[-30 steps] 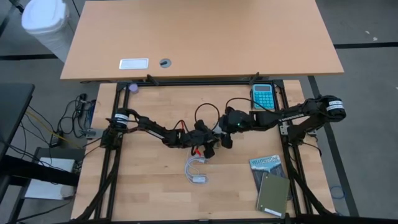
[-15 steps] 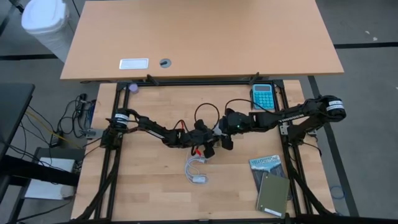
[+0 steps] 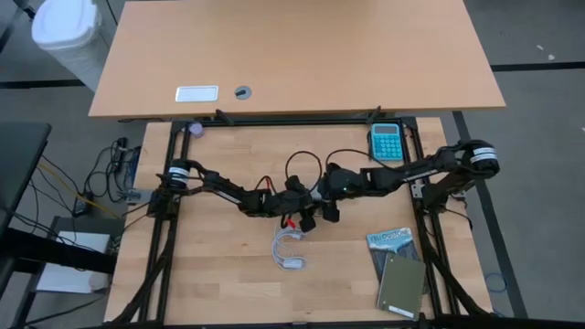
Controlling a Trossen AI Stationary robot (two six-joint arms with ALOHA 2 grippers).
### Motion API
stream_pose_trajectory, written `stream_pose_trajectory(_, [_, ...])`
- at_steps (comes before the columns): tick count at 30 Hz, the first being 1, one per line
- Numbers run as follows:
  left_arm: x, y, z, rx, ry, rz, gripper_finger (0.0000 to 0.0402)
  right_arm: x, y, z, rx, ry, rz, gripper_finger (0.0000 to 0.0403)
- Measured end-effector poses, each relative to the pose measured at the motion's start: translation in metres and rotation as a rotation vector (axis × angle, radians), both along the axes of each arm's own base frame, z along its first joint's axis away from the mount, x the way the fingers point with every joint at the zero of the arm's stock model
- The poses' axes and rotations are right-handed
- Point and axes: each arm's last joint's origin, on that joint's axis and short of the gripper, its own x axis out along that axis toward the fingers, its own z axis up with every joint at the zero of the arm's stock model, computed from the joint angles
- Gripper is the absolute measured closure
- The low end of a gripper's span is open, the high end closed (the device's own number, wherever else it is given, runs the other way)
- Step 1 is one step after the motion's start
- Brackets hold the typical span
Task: Screw lightbulb
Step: Insert the lightbulb into the desk lamp
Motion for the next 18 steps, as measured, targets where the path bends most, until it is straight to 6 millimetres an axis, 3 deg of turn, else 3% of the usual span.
stream_pose_trajectory(12, [0.0, 0.0, -0.001, -0.004, 0.016, 0.002, 0.0213, -0.005, 0.002, 0.003, 0.004, 0.024, 0.005, 0.0114])
stream_pose_trajectory(18, [-0.001, 0.0, -0.001, 0.001, 0.017, 0.001, 0.0213, -0.014, 0.011, 0.016, -0.025, 0.017, 0.018, 0.0115])
